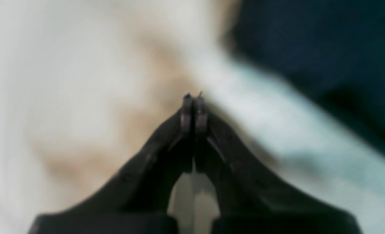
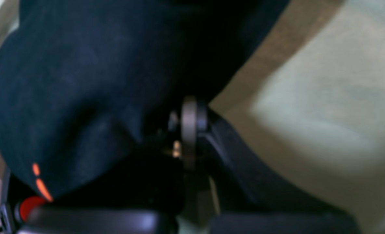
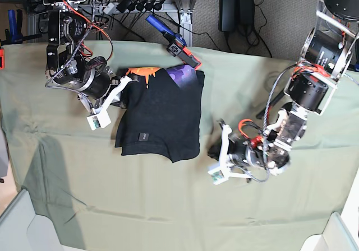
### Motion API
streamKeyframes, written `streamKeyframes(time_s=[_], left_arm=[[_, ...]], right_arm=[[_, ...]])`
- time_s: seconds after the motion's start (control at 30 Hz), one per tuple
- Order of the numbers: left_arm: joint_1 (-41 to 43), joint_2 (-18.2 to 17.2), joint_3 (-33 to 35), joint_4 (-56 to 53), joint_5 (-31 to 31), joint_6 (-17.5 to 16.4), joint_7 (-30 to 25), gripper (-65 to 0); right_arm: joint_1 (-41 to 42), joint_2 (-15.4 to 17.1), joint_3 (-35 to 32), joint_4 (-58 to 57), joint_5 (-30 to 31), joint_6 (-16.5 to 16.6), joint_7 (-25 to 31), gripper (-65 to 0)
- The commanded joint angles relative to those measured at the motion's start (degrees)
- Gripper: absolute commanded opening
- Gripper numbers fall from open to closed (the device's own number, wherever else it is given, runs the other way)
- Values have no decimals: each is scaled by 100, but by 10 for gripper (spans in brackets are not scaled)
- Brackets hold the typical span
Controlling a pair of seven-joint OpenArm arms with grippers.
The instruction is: Fold the T-shirt properly
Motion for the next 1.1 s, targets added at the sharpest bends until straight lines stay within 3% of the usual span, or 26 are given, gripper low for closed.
streamKeyframes(time_s=[0.0, 0.17, 0.33, 0.47, 0.63, 0.8, 1.07], left_arm=[[-186, -105, -190, 175, -166, 71, -61, -650], [-96, -697, -531, 837, -942, 71, 509, -650], [450, -1541, -702, 2004, -2162, 71, 1423, -650], [1156, -2188, -1172, 3027, -2828, 71, 1987, -650], [2048, -2752, -2120, 4006, -3585, 71, 2494, -650], [2977, -3156, -2785, 4465, -3825, 71, 2675, -650], [4529, -3722, -2887, 4470, -3648, 71, 2806, -650]], right_arm=[[81, 37, 129, 131, 70, 389, 116, -650], [76, 66, 741, 334, 87, 389, 61, -650], [-111, 402, 1298, 813, 538, 391, -282, -650], [-658, 693, 1550, 1213, 787, 391, -343, -650], [-1589, 817, 1810, 1639, 957, 391, -404, -650], [-2468, 815, 1930, 1963, 1038, 391, -450, -650], [-3508, 813, 1928, 1982, 1027, 389, -444, -650]])
